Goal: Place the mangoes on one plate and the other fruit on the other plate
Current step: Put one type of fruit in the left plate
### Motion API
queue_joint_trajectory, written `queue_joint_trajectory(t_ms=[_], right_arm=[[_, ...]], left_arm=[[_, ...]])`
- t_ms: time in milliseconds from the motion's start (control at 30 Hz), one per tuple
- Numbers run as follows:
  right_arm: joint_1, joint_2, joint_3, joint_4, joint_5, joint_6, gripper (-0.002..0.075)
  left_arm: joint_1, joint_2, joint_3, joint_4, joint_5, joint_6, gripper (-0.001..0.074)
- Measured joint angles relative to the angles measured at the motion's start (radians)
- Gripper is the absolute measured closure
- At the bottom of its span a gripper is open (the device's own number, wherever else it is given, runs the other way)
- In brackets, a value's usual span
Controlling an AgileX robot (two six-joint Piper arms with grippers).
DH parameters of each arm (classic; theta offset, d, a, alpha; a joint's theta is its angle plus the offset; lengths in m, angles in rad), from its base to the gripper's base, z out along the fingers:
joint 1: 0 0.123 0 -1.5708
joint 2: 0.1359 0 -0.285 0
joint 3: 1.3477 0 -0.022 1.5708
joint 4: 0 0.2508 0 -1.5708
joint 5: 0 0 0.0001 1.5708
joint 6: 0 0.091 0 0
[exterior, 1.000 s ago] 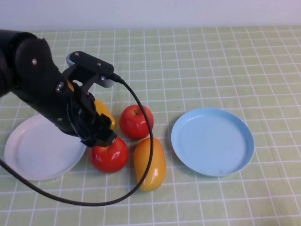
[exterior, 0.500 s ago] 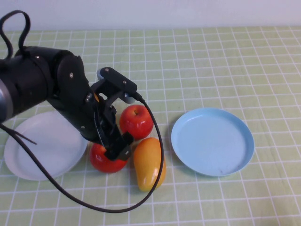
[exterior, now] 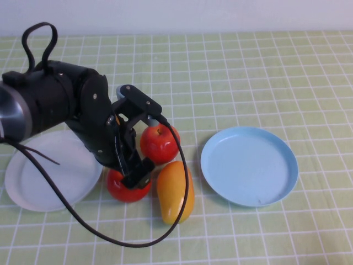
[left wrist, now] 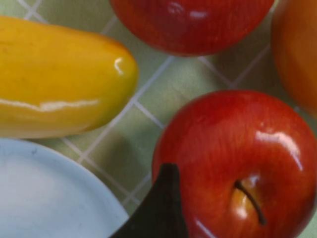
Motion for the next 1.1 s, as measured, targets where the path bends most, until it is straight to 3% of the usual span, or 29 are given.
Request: queue_joint_trajectory(t_ms=[900,1100], right_arm=[[0.000,0.000,0.000,0.000,0.000,0.000,0.0741],[0.000,0.000,0.000,0.000,0.000,0.000,0.0741]], left_arm=[[0.004,0.052,-0.008,0.043,-0.029,-0.097,0.0071],[0.004,0.054,-0.012,0.040,-0.027,-0.142,0.0144]])
